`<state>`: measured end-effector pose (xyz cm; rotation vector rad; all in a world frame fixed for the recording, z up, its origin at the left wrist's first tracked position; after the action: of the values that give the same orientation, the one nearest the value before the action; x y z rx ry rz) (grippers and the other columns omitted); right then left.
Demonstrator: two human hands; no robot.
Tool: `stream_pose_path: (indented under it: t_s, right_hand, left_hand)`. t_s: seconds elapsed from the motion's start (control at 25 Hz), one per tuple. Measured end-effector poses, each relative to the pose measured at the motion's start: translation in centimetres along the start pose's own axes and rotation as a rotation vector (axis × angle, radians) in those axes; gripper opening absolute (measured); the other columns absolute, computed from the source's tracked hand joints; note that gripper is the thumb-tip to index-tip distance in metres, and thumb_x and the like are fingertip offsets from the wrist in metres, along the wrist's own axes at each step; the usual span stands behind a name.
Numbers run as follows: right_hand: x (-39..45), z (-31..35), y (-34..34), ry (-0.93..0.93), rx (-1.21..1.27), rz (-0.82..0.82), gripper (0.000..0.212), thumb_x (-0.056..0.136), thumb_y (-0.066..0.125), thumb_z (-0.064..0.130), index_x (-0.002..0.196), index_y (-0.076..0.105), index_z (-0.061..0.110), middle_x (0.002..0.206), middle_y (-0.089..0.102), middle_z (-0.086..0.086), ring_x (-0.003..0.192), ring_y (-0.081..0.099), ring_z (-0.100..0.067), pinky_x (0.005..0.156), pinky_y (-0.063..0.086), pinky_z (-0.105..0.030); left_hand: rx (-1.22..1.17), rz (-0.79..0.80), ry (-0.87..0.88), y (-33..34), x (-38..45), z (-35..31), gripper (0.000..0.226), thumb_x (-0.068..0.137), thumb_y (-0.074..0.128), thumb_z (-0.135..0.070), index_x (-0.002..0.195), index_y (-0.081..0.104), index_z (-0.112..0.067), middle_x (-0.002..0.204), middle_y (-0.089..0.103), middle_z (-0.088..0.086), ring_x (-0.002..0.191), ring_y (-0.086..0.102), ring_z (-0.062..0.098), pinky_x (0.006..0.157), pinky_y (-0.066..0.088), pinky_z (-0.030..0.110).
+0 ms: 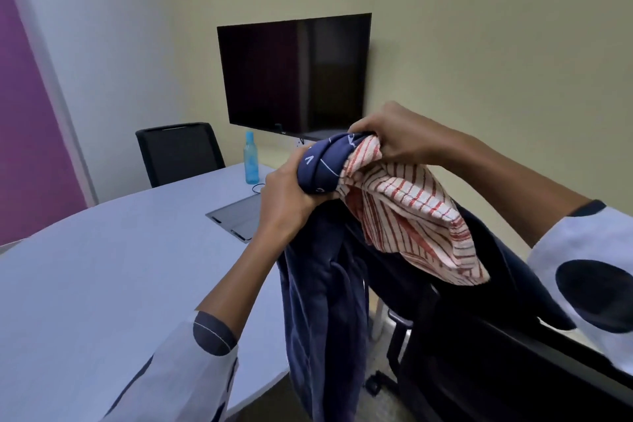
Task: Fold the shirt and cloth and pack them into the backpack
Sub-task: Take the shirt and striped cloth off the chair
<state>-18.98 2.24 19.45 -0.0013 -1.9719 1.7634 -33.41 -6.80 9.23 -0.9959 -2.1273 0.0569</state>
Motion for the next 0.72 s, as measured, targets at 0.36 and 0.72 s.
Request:
stream_pose_path:
  t_s: [0.36, 0.72]
  right_hand:
    - [15.2, -0.3, 4.9, -0.181, 0.045, 0.014, 0.025, 0.085, 0.061, 0.009, 0.107, 0.069, 0.017, 0.086, 0.062, 0.007, 0.081, 0.063, -0.016, 0.070, 0.049, -0.028]
    - [30.7, -5.4, 11.2, -0.248, 0.189, -0.056, 0.023, 0.086, 0.057, 0.006, 0.105, 0.068, 0.009, 0.092, 0.068, -0.006, 0.084, 0.064, -0.021, 0.076, 0.054, -0.037]
  left_hand:
    - [0.059, -0.179, -0.089, -5.0, 7.0, 8.6, 0.075, 0.060, 0.089, -0.026, 0.126, 0.055, -0.030, 0.113, 0.067, -0.005, 0.103, 0.062, 0.017, 0.090, 0.050, 0.034]
    - [0.291, -0.280, -0.112, -7.7, 19.3, 18.6, 0.074, 0.066, 0.085, -0.022, 0.131, 0.051, -0.031, 0.116, 0.067, -0.004, 0.106, 0.062, 0.020, 0.090, 0.050, 0.033]
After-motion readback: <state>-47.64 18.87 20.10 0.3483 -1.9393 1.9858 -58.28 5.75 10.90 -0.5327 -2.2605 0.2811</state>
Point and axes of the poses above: each hand's wrist, its own x-axis towards the middle knuckle, its own y-axis out of the palm, z = x × y, the point moved 2 cm from there along x, towards the middle knuckle
